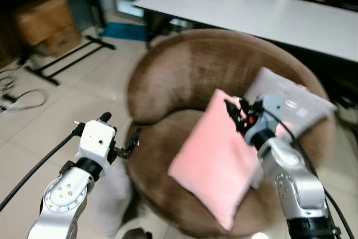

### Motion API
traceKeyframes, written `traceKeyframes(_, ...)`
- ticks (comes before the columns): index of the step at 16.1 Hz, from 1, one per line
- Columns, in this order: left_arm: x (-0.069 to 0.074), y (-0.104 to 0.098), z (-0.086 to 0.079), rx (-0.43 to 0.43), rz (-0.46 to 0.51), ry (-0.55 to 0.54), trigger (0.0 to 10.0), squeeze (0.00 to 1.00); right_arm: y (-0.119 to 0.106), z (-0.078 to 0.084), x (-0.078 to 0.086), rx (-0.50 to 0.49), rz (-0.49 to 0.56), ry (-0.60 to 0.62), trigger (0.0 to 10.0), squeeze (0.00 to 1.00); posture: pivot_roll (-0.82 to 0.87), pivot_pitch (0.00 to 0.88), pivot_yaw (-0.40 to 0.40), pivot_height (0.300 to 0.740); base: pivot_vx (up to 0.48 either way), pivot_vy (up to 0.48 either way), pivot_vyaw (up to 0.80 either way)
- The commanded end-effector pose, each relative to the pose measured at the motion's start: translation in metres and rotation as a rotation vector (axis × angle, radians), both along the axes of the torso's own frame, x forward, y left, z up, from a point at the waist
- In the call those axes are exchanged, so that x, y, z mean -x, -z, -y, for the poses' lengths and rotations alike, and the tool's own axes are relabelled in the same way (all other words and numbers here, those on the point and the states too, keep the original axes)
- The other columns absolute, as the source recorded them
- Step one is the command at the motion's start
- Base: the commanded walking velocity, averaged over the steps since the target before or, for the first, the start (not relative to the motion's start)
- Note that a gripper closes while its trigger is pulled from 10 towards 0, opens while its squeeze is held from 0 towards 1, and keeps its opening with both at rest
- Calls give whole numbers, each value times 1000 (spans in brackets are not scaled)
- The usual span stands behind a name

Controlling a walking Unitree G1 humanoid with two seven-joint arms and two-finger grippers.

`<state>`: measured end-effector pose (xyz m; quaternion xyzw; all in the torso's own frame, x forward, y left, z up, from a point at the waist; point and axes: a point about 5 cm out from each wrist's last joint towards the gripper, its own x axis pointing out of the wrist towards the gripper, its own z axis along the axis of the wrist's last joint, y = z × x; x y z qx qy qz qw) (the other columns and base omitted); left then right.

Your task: Move the pillow to the sofa from floor

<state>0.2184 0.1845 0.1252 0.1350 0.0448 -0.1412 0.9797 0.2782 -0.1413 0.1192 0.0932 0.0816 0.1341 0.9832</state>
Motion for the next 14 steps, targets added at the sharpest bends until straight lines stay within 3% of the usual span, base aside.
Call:
traceKeyframes(1,-1,-4,-1,-14,20,-25,10000,0,-12,-9,2,8,19,-30,10000,0,-72,0,-52,740,0,401,800)
traceKeyframes(6,-1,-5,-1,-16,23,-36,10000,0,-12,-5,1,73,-8,-11,10000,0,-62,0,-59,740,0,394,160)
traceKeyframes(10,-2,-6,-1,-18,29,-44,10000,0,-12,-6,1,53,-29,7,10000,0,-61,0,-57,740,0,377,0)
traceKeyframes(14,-6,-6,-4,-38,32,-76,10000,0,-10,-4,0,3,-52,32,10000,0,-62,0,-53,740,0,0,0)
